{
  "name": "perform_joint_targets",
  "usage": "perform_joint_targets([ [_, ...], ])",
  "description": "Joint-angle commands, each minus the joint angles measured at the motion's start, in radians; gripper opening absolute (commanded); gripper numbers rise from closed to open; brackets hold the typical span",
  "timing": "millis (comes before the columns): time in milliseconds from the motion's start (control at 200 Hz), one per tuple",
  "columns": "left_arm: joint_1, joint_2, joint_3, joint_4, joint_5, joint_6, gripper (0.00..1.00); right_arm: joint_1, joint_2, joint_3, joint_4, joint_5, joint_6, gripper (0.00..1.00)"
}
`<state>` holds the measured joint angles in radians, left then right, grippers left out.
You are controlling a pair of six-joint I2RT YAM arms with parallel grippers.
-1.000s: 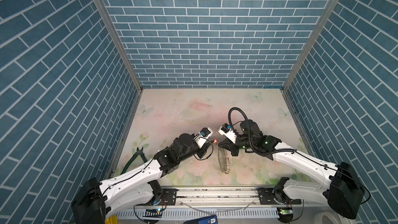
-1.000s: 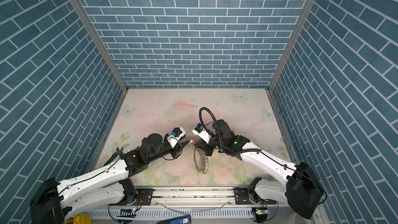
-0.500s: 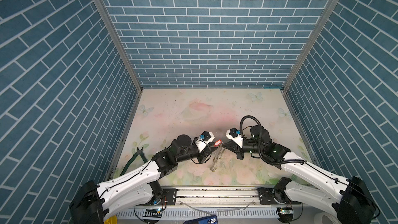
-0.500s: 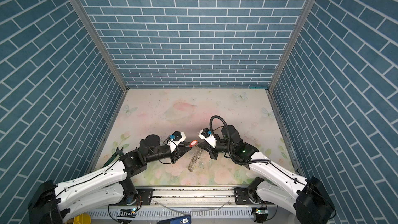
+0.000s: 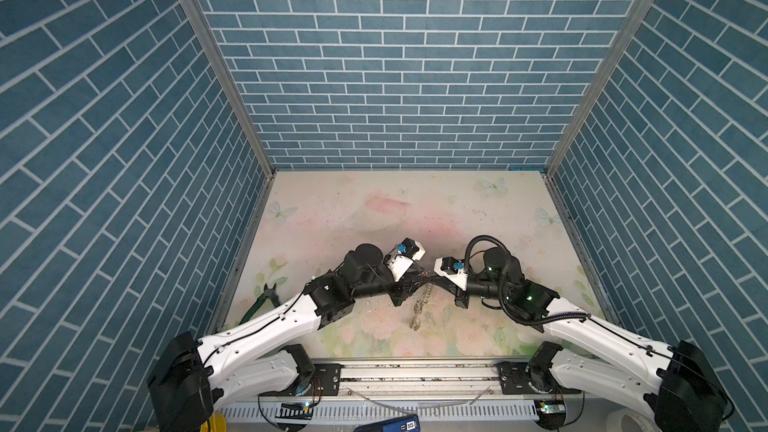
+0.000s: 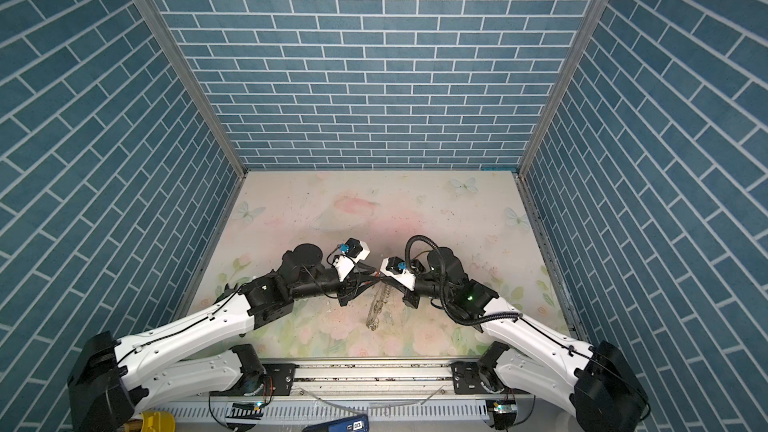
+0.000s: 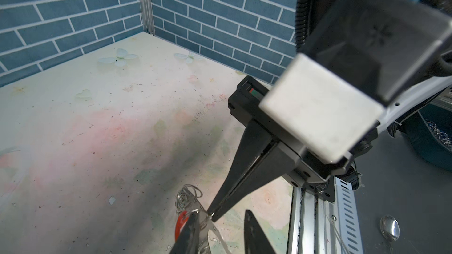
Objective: Attach keys to a key ring
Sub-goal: Pick up the key and keyring.
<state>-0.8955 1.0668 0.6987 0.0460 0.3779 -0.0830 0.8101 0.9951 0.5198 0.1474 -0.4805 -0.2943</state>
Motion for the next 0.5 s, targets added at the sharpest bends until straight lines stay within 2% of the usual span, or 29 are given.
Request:
perform_joint_targets([
  [0, -0.004, 0.003, 0.030, -0.094, -0.027, -0.029, 0.30, 0.009, 0.005, -0.030, 0.074, 0.045, -0.071, 0.00],
  [225, -0.005, 0.021, 0.097, -0.188, -0.070, -0.107, 0.24, 0.029, 0.008, -0.040, 0.109, 0.097, -0.089, 0.00],
  [495, -0.005, 0.046, 0.146, -0.238, -0.095, -0.238, 0.24, 0.056, 0.032, -0.059, 0.182, 0.154, -0.095, 0.00],
])
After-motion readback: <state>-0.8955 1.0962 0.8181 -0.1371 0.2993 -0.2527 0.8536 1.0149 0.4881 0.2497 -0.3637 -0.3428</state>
